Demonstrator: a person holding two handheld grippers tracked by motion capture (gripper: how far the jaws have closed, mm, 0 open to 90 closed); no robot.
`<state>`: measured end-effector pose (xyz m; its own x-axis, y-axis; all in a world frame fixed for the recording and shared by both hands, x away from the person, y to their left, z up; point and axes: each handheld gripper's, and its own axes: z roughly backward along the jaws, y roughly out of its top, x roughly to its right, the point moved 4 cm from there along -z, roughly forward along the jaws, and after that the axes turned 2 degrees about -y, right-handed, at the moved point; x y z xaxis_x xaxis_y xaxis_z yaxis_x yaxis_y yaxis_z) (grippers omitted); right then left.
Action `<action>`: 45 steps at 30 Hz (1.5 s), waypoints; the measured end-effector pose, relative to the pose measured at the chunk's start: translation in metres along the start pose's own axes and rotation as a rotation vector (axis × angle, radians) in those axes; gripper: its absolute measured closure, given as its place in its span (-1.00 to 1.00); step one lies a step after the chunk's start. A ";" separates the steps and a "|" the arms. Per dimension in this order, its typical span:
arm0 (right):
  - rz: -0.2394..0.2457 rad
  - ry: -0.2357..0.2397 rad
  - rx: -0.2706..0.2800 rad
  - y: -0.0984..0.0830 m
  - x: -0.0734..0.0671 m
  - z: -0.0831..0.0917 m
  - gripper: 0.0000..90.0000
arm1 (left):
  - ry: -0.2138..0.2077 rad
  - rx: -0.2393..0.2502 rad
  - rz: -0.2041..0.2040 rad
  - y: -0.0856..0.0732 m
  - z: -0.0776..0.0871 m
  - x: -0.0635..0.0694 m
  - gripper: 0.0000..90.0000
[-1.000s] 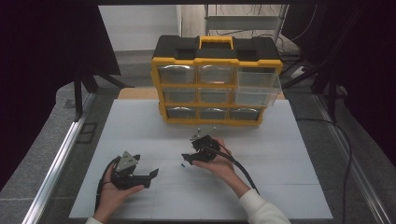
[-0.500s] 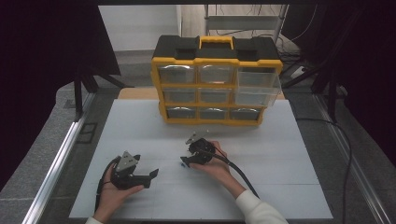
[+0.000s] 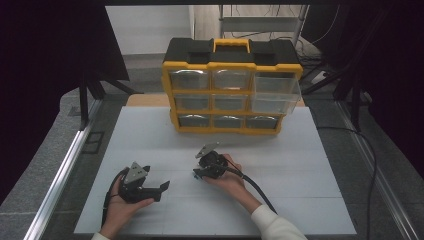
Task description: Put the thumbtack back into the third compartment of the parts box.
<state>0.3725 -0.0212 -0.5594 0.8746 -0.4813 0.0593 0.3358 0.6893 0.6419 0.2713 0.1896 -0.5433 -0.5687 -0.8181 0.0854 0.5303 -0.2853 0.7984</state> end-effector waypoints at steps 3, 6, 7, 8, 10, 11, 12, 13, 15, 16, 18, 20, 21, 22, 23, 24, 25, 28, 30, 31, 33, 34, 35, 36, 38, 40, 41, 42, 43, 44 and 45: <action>-0.007 -0.003 -0.011 0.000 -0.001 0.001 0.62 | 0.000 0.001 0.000 0.000 0.000 0.000 -0.78; -0.017 0.008 -0.018 0.000 0.000 0.002 0.77 | 0.000 -0.001 -0.001 0.000 0.000 0.000 -0.79; -0.023 0.011 -0.020 0.000 0.000 0.002 0.82 | 0.000 0.000 -0.001 0.000 0.000 0.000 -0.79; -0.030 0.015 -0.020 0.000 0.000 0.002 0.85 | 0.000 0.000 -0.001 0.000 0.000 0.000 -0.79; -0.041 0.018 -0.022 -0.001 0.001 0.002 0.87 | 0.000 0.001 -0.001 0.000 0.000 0.000 -0.79; -0.043 0.023 -0.020 -0.001 0.001 0.002 0.87 | 0.000 0.000 -0.001 0.000 0.000 0.000 -0.79; -0.055 0.026 -0.016 -0.001 0.002 0.002 0.87 | 0.000 0.000 -0.001 0.000 0.000 0.000 -0.79; -0.055 0.026 -0.016 -0.001 0.002 0.002 0.87 | 0.000 0.001 -0.001 0.000 0.000 0.000 -0.79; -0.069 0.036 -0.014 -0.002 0.002 0.003 0.88 | 0.000 0.001 -0.001 0.000 0.000 0.000 -0.79; -0.074 0.044 -0.010 -0.002 0.003 0.003 0.88 | 0.000 0.001 -0.001 0.000 0.000 0.000 -0.79; -0.099 0.058 0.000 -0.001 0.005 0.007 0.88 | 0.000 0.003 0.000 0.000 0.001 0.000 -0.78; -0.117 0.069 0.024 0.001 0.007 0.011 0.88 | 0.000 0.003 0.001 0.000 0.001 0.000 -0.79; -0.124 0.074 0.036 0.003 0.007 0.014 0.88 | 0.000 0.003 0.001 0.000 0.001 0.000 -0.79; -0.125 0.077 0.045 0.004 0.008 0.017 0.88 | 0.000 0.003 0.001 0.000 0.001 0.000 -0.79; -0.131 0.084 0.056 0.005 0.009 0.020 0.88 | -0.001 0.003 0.000 0.000 0.001 0.000 -0.79; -0.135 0.088 0.064 0.006 0.009 0.022 0.88 | 0.000 0.003 -0.001 0.000 0.000 0.000 -0.79; -0.135 0.092 0.072 0.007 0.009 0.024 0.88 | 0.000 0.003 -0.001 0.000 0.000 0.000 -0.79; -0.141 0.100 0.092 0.009 0.010 0.030 0.88 | 0.000 0.004 -0.001 0.001 0.000 0.000 -0.78; -0.148 0.106 0.103 0.010 0.010 0.033 0.88 | 0.000 0.003 -0.001 0.000 0.001 0.000 -0.79; -0.149 0.110 0.110 0.011 0.011 0.035 0.88 | 0.000 0.003 0.000 0.000 0.001 0.000 -0.79; -0.158 0.119 0.122 0.012 0.011 0.038 0.88 | 0.000 0.003 -0.001 0.000 0.001 0.000 -0.79; -0.167 0.127 0.135 0.013 0.012 0.042 0.88 | 0.000 0.003 -0.001 0.000 0.001 0.000 -0.79; -0.167 0.127 0.135 0.013 0.012 0.042 0.88 | 0.000 0.003 -0.001 0.000 0.001 0.000 -0.79; -0.169 0.129 0.141 0.014 0.013 0.044 0.88 | 0.000 0.004 0.000 0.000 0.001 0.000 -0.79; -0.173 0.130 0.155 0.015 0.014 0.050 0.88 | 0.000 0.004 0.000 0.000 0.001 0.000 -0.79; -0.177 0.136 0.178 0.018 0.015 0.058 0.88 | 0.001 0.004 0.000 0.000 0.000 0.000 -0.79; -0.177 0.136 0.178 0.018 0.015 0.058 0.88 | 0.000 0.004 0.000 0.001 0.000 0.000 -0.79; -0.177 0.135 0.184 0.019 0.015 0.060 0.88 | 0.000 0.005 0.000 0.001 0.001 0.000 -0.79; -0.178 0.137 0.194 0.020 0.015 0.063 0.88 | 0.000 0.005 0.000 0.001 0.001 0.000 -0.78; -0.177 0.135 0.197 0.021 0.015 0.065 0.88 | 0.000 0.005 0.000 0.001 0.001 0.000 -0.79; -0.180 0.135 0.204 0.021 0.015 0.068 0.88 | 0.000 0.005 0.000 0.001 0.001 0.000 -0.78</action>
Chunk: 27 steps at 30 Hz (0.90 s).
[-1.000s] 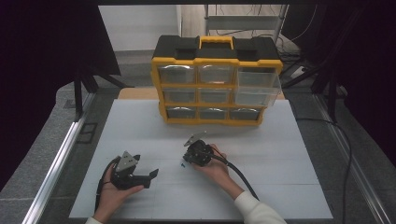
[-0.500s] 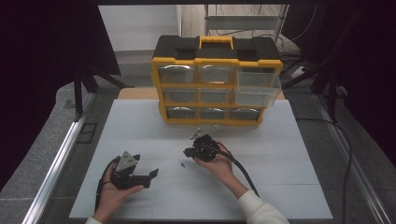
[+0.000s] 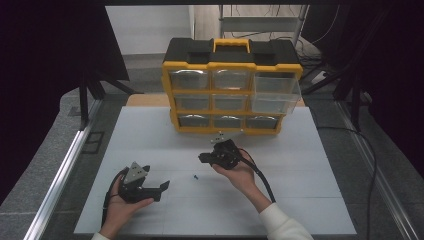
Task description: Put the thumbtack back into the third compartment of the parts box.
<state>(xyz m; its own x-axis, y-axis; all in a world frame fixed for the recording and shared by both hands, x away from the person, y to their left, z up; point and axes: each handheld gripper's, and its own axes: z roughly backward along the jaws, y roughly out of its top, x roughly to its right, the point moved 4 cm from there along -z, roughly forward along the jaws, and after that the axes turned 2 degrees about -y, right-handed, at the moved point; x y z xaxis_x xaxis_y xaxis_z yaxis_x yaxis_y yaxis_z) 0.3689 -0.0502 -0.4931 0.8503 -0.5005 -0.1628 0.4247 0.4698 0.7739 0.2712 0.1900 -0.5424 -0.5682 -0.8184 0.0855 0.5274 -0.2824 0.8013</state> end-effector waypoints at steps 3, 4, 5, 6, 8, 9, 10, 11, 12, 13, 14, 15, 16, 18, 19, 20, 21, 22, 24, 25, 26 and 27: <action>0.005 -0.005 0.018 0.004 -0.001 0.007 0.88 | 0.000 0.001 0.001 0.000 0.000 0.000 -0.79; 0.007 -0.004 0.039 0.007 -0.001 0.013 0.88 | 0.000 0.001 0.001 0.000 0.000 0.000 -0.78; 0.007 -0.004 0.039 0.007 -0.001 0.013 0.88 | 0.000 0.000 0.000 0.000 0.000 0.000 -0.78; 0.006 -0.004 0.042 0.008 -0.001 0.014 0.88 | -0.001 0.000 0.000 0.000 0.000 0.000 -0.79; 0.008 -0.002 0.058 0.010 -0.001 0.019 0.88 | 0.000 0.000 0.000 0.000 0.000 0.000 -0.78; 0.001 -0.002 0.069 0.013 -0.002 0.023 0.88 | 0.000 -0.001 -0.001 0.000 0.000 0.000 -0.79; 0.002 -0.002 0.073 0.014 -0.002 0.025 0.88 | 0.001 0.000 -0.002 0.000 0.000 0.000 -0.79; 0.002 -0.002 0.073 0.014 -0.002 0.025 0.88 | 0.000 0.000 -0.003 0.000 0.000 0.000 -0.79; 0.006 -0.004 0.079 0.015 -0.002 0.027 0.88 | 0.000 0.000 -0.002 0.000 0.000 0.000 -0.78; 0.005 -0.005 0.087 0.016 -0.002 0.029 0.88 | 0.000 0.000 -0.003 0.000 0.000 0.000 -0.78; 0.006 -0.008 0.092 0.017 -0.001 0.031 0.88 | 0.000 0.000 -0.003 0.000 0.000 0.000 -0.79; 0.004 -0.010 0.097 0.018 -0.002 0.033 0.88 | 0.000 0.000 -0.003 0.000 0.000 0.000 -0.78; 0.004 -0.013 0.102 0.019 -0.001 0.036 0.88 | 0.000 -0.001 -0.003 0.000 0.000 0.000 -0.79; 0.005 -0.017 0.117 0.021 -0.001 0.040 0.88 | 0.000 -0.001 -0.002 0.000 0.000 0.000 -0.79; 0.004 -0.019 0.124 0.022 0.000 0.043 0.88 | -0.001 0.000 -0.001 0.000 0.000 0.000 -0.79; 0.003 -0.021 0.129 0.023 0.000 0.045 0.88 | 0.000 0.001 -0.001 0.000 0.000 0.000 -0.79; 0.002 -0.023 0.137 0.024 0.001 0.048 0.88 | 0.000 0.001 -0.001 0.000 0.000 0.000 -0.78; 0.002 -0.027 0.143 0.025 0.002 0.050 0.88 | 0.000 0.001 -0.001 0.000 0.000 0.000 -0.79; -0.002 -0.031 0.157 0.027 0.003 0.055 0.88 | 0.000 0.001 -0.001 0.000 0.000 0.000 -0.79; -0.004 -0.033 0.163 0.027 0.003 0.057 0.88 | 0.000 0.001 -0.002 0.000 0.000 0.000 -0.78; -0.004 -0.034 0.169 0.028 0.004 0.060 0.88 | 0.000 0.000 -0.003 0.000 0.000 0.000 -0.79; -0.002 -0.037 0.178 0.029 0.004 0.062 0.88 | 0.000 0.000 -0.002 0.000 0.000 0.000 -0.79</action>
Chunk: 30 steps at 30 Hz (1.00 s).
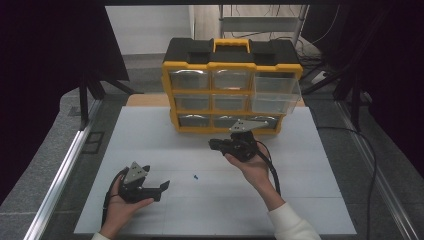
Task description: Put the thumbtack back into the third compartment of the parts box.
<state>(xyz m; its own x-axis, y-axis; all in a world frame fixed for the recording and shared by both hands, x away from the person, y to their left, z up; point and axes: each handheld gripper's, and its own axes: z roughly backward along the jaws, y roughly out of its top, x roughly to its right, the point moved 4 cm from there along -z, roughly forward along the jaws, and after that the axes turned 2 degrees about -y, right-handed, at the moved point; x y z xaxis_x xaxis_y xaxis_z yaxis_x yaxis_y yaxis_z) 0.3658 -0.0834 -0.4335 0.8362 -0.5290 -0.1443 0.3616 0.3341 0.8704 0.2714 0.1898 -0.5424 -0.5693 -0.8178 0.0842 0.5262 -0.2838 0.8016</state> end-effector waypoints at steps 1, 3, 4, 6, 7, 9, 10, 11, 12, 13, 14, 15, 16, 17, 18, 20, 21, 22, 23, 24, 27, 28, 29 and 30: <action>0.000 -0.005 0.006 0.001 0.000 0.003 0.88 | 0.000 0.000 0.000 0.000 0.000 0.000 -0.78; 0.002 -0.010 0.018 0.003 0.001 0.005 0.88 | 0.000 0.000 0.001 0.000 0.000 0.000 -0.79; 0.000 -0.012 0.029 0.005 0.001 0.008 0.88 | 0.001 0.001 0.002 0.000 0.000 0.000 -0.79; 0.002 -0.016 0.042 0.007 0.001 0.011 0.88 | 0.001 0.001 0.002 0.000 0.000 0.000 -0.79; 0.004 -0.020 0.050 0.009 0.001 0.013 0.88 | 0.001 0.001 0.001 0.000 0.000 0.000 -0.79; 0.005 -0.024 0.060 0.011 0.001 0.017 0.88 | 0.001 0.001 0.001 0.000 0.000 0.000 -0.78; 0.004 -0.023 0.065 0.011 0.002 0.018 0.88 | 0.001 0.001 0.001 0.000 0.000 0.000 -0.79; 0.004 -0.025 0.071 0.012 0.002 0.020 0.88 | 0.001 0.001 0.002 0.000 0.000 0.000 -0.78; 0.006 -0.033 0.082 0.015 0.002 0.024 0.88 | 0.001 0.001 0.002 0.000 0.000 0.000 -0.78; 0.006 -0.033 0.082 0.015 0.002 0.024 0.88 | 0.001 0.002 0.002 0.000 0.000 0.000 -0.78; 0.005 -0.034 0.088 0.016 0.002 0.026 0.88 | 0.001 0.002 0.001 0.000 0.000 0.000 -0.79; 0.007 -0.039 0.101 0.018 0.003 0.030 0.88 | 0.001 0.002 0.001 0.000 0.000 0.000 -0.78; 0.007 -0.039 0.101 0.018 0.003 0.030 0.88 | 0.001 0.002 0.001 0.000 0.000 0.000 -0.78; 0.008 -0.042 0.104 0.019 0.003 0.032 0.88 | 0.001 0.001 0.001 0.000 0.000 0.000 -0.79; 0.007 -0.043 0.110 0.020 0.003 0.034 0.88 | 0.001 0.001 0.002 0.000 0.000 0.000 -0.79; 0.004 -0.044 0.124 0.022 0.003 0.037 0.88 | 0.001 0.002 0.002 0.000 0.000 0.000 -0.79; 0.004 -0.047 0.126 0.023 0.004 0.039 0.88 | 0.001 0.002 0.001 0.000 0.000 0.000 -0.79; 0.004 -0.049 0.130 0.023 0.004 0.040 0.88 | 0.001 0.001 0.001 0.000 0.000 0.000 -0.78; 0.005 -0.049 0.134 0.024 0.003 0.042 0.88 | 0.002 0.001 0.001 0.000 0.000 0.000 -0.79; 0.006 -0.051 0.139 0.025 0.003 0.043 0.88 | 0.002 0.001 0.001 0.000 0.000 0.000 -0.78; 0.011 -0.054 0.152 0.028 0.003 0.047 0.88 | 0.002 0.001 0.003 0.000 0.000 0.000 -0.79; 0.014 -0.057 0.156 0.029 0.002 0.049 0.88 | 0.001 0.002 0.004 0.000 0.000 0.000 -0.78; 0.019 -0.060 0.159 0.031 0.002 0.051 0.88 | 0.001 0.002 0.004 0.001 0.000 0.000 -0.78; 0.020 -0.061 0.163 0.032 0.002 0.052 0.88 | 0.002 0.003 0.004 0.001 0.000 0.000 -0.79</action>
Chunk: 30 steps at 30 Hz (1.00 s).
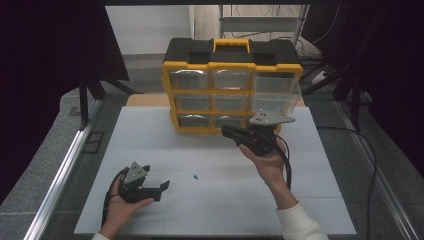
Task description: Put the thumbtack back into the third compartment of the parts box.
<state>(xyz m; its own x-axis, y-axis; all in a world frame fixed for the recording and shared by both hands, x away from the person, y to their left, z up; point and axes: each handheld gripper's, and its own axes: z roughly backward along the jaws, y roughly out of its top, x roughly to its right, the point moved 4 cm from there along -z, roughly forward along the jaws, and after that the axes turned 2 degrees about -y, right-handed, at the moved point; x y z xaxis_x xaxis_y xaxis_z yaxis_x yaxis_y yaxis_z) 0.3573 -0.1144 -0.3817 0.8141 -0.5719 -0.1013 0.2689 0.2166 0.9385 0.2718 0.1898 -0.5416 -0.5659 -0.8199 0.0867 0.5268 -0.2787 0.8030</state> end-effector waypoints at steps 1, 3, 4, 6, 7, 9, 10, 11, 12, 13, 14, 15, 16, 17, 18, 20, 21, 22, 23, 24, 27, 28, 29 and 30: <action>0.000 -0.003 0.005 0.002 0.000 0.002 0.88 | 0.000 -0.001 0.000 0.000 0.000 0.000 -0.78; 0.002 -0.008 0.024 0.009 0.000 0.008 0.88 | -0.001 0.000 0.000 0.000 -0.001 0.000 -0.79; 0.002 -0.008 0.024 0.009 0.000 0.008 0.88 | 0.000 0.000 0.000 0.001 0.000 0.000 -0.79; 0.006 -0.015 0.031 0.014 0.002 0.012 0.88 | 0.000 0.001 -0.001 0.001 0.000 0.000 -0.79; 0.007 -0.019 0.038 0.018 0.002 0.013 0.88 | 0.001 0.003 0.000 0.001 0.000 0.000 -0.79; 0.013 -0.029 0.050 0.026 0.003 0.018 0.88 | 0.002 0.005 0.001 0.001 0.001 0.000 -0.79; 0.019 -0.033 0.056 0.030 0.003 0.020 0.88 | 0.001 0.006 0.002 0.001 0.001 0.000 -0.79; 0.024 -0.037 0.057 0.033 0.003 0.021 0.88 | 0.001 0.008 0.004 0.001 0.001 0.000 -0.79; 0.029 -0.043 0.066 0.039 0.004 0.023 0.88 | 0.002 0.007 0.003 0.001 0.001 0.000 -0.79; 0.031 -0.047 0.068 0.042 0.004 0.024 0.88 | 0.002 0.008 0.003 0.001 0.002 0.000 -0.78; 0.034 -0.051 0.072 0.046 0.006 0.025 0.88 | 0.001 0.009 0.003 0.001 0.002 0.000 -0.79; 0.035 -0.061 0.069 0.050 0.007 0.027 0.88 | 0.000 0.009 0.003 0.001 0.002 0.000 -0.79; 0.037 -0.066 0.070 0.054 0.008 0.028 0.88 | 0.000 0.010 0.004 0.001 0.002 0.000 -0.79; 0.034 -0.070 0.074 0.057 0.010 0.028 0.88 | 0.000 0.010 0.004 0.001 0.002 0.000 -0.79; 0.033 -0.072 0.076 0.059 0.011 0.029 0.88 | 0.001 0.010 0.004 0.001 0.002 -0.001 -0.79; 0.040 -0.083 0.077 0.065 0.013 0.031 0.88 | 0.000 0.008 0.004 0.001 0.002 -0.001 -0.79; 0.044 -0.094 0.076 0.069 0.015 0.032 0.88 | 0.000 0.008 0.004 0.001 0.002 -0.001 -0.79; 0.045 -0.103 0.076 0.072 0.017 0.033 0.88 | -0.001 0.007 0.004 0.001 0.002 -0.001 -0.79; 0.047 -0.111 0.074 0.075 0.019 0.035 0.88 | -0.001 0.006 0.004 0.001 0.001 0.000 -0.79; 0.045 -0.124 0.078 0.078 0.021 0.036 0.88 | -0.002 0.006 0.004 0.001 0.001 0.000 -0.79; 0.040 -0.162 0.083 0.088 0.029 0.041 0.88 | -0.002 0.005 0.004 0.001 0.002 0.000 -0.79; 0.043 -0.175 0.082 0.091 0.032 0.043 0.88 | -0.002 0.008 0.005 0.001 0.002 0.000 -0.79; 0.045 -0.186 0.076 0.093 0.035 0.044 0.88 | -0.001 0.008 0.005 0.001 0.002 -0.001 -0.79; 0.046 -0.201 0.073 0.095 0.038 0.045 0.88 | -0.001 0.009 0.005 0.001 0.002 -0.001 -0.79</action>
<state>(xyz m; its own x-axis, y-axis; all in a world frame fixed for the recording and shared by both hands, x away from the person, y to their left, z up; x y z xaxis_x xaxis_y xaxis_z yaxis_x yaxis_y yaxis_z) 0.3908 -0.1511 -0.2815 0.7038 -0.7104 0.0029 0.1902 0.1924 0.9627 0.2719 0.1911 -0.5393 -0.5637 -0.8209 0.0915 0.5244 -0.2701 0.8075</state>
